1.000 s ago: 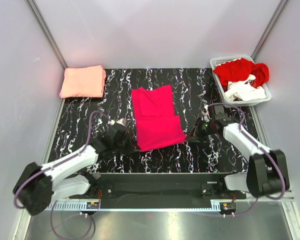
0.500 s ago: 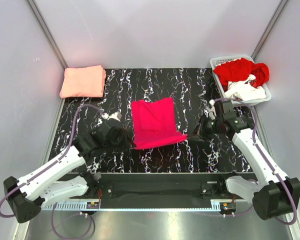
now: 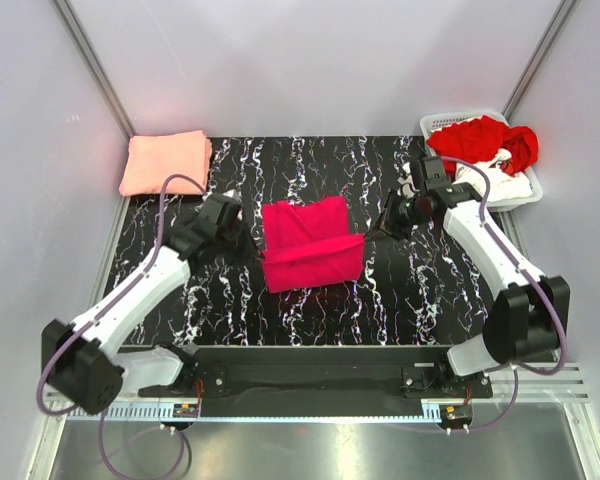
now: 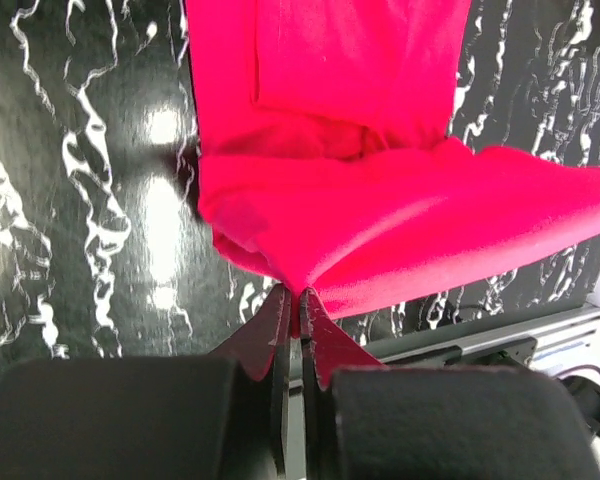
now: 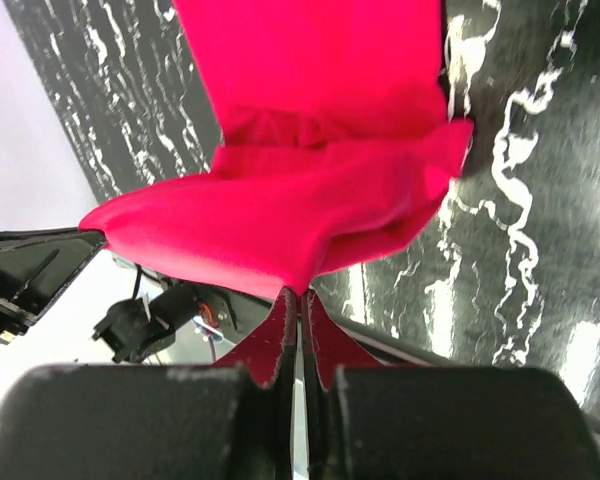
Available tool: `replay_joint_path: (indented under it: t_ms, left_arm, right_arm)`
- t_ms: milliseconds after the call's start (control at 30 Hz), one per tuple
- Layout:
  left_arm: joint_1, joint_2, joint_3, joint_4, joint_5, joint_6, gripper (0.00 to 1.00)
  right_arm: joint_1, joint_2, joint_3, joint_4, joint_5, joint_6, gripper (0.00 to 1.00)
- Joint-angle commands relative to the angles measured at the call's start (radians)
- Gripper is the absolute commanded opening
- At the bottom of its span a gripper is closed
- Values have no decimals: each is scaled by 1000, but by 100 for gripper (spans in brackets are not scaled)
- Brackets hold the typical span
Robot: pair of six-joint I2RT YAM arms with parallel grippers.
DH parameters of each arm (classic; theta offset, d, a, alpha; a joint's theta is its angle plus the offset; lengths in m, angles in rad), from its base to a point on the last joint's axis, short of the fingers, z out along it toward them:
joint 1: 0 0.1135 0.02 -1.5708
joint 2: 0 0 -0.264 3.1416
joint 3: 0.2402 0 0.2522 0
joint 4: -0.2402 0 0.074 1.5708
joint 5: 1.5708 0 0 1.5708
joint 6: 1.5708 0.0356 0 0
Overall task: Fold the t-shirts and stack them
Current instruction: Fold the tshirt
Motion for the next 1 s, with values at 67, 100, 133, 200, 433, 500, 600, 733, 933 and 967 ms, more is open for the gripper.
replay_joint_path:
  t_ms: [67,100,133,200,433,500,600,733,933,967]
  left_arm:
    - [50,104,102,38,65,106,3]
    - [56,116,126,37,70,115,3]
    - [62,139,134,38,74,119,3]
    - [77,159,157,35,82,129,3]
    - [136,292,277,12,110,191,3]
    - [157,337,311,11,117,207,3]
    - [185,386,355,12,136,224,3]
    - [214,479,410,15,166,241,3]
    - [236,570,473,18,188,253,3]
    - [239,579,481,20,196,253,3]
  right_arm:
    - [-14,72,109,43,52,-41,0]
    - [-15,97,120,45,54,-44,0]
    - [-17,107,143,45,52,-45,0]
    - [-22,147,166,43,52,-50,0]
    - [-29,272,298,40,46,-56,0]
    - [-37,319,332,37,40,-51,0]
    - [-38,385,405,34,36,-45,0]
    - [-43,471,500,25,33,-41,0]
    - [-48,562,553,34,22,-34,0]
    - [-48,569,556,37,22,-31,0]
